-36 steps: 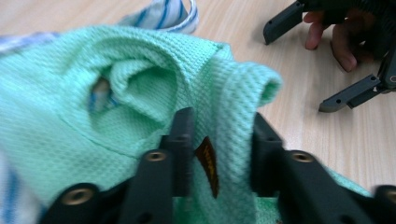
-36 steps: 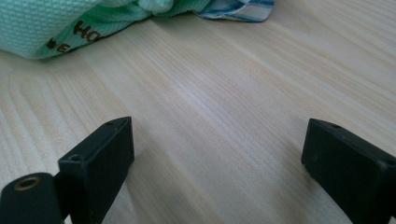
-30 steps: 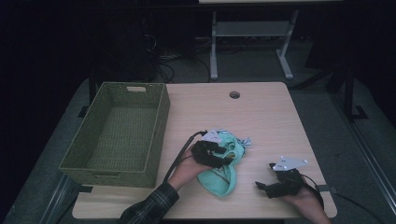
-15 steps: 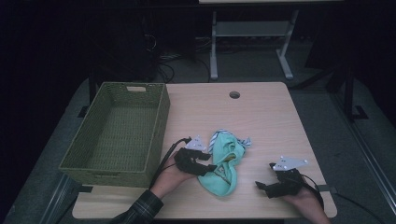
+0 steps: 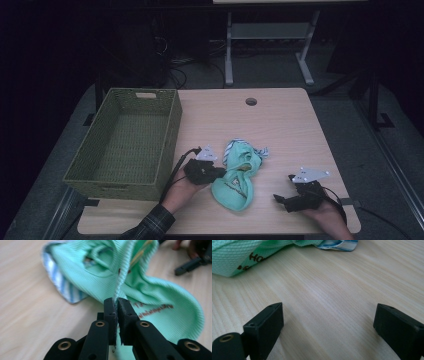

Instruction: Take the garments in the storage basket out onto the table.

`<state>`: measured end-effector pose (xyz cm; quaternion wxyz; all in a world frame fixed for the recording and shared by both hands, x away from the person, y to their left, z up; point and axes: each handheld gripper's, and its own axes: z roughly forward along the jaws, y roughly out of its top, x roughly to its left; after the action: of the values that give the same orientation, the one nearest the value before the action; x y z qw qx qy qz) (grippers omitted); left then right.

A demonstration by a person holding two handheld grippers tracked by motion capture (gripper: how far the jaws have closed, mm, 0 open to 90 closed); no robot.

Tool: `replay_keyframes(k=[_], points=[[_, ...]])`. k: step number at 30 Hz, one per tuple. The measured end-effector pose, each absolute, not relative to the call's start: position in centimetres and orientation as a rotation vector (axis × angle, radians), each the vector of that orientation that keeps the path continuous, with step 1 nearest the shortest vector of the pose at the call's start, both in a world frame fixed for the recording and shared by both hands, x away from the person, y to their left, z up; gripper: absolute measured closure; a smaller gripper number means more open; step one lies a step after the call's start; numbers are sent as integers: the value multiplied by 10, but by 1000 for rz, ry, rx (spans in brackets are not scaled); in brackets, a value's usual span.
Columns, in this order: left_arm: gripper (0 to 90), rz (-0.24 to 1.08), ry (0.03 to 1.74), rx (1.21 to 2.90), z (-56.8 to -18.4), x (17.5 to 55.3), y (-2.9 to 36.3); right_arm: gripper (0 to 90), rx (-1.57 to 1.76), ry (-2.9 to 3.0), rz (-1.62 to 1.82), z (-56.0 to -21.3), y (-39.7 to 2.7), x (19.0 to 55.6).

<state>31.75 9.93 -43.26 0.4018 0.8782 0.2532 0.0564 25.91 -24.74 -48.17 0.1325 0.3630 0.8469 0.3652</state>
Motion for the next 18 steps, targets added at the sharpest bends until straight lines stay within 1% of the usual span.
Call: replay_keyframes(k=[5,9,13,14,16,18], points=[[863,171,751,2242,-436,322,107,90,1052,2456,1060,-482,-247,259],[865,164,850,2268,-447,326,112,90,1052,2457,1060,-482,-247,259],[860,155,880,2316,-458,327,111,90,1052,2457,1060,-482,-247,259],[841,166,876,2315,-459,326,111,90,1053,2456,1060,-482,-247,259],[764,194,871,2307,-455,324,112,90,1053,2456,1060,-482,-247,259],[729,209,859,2272,-449,320,115,90,1058,2453,1057,-482,-248,259]])
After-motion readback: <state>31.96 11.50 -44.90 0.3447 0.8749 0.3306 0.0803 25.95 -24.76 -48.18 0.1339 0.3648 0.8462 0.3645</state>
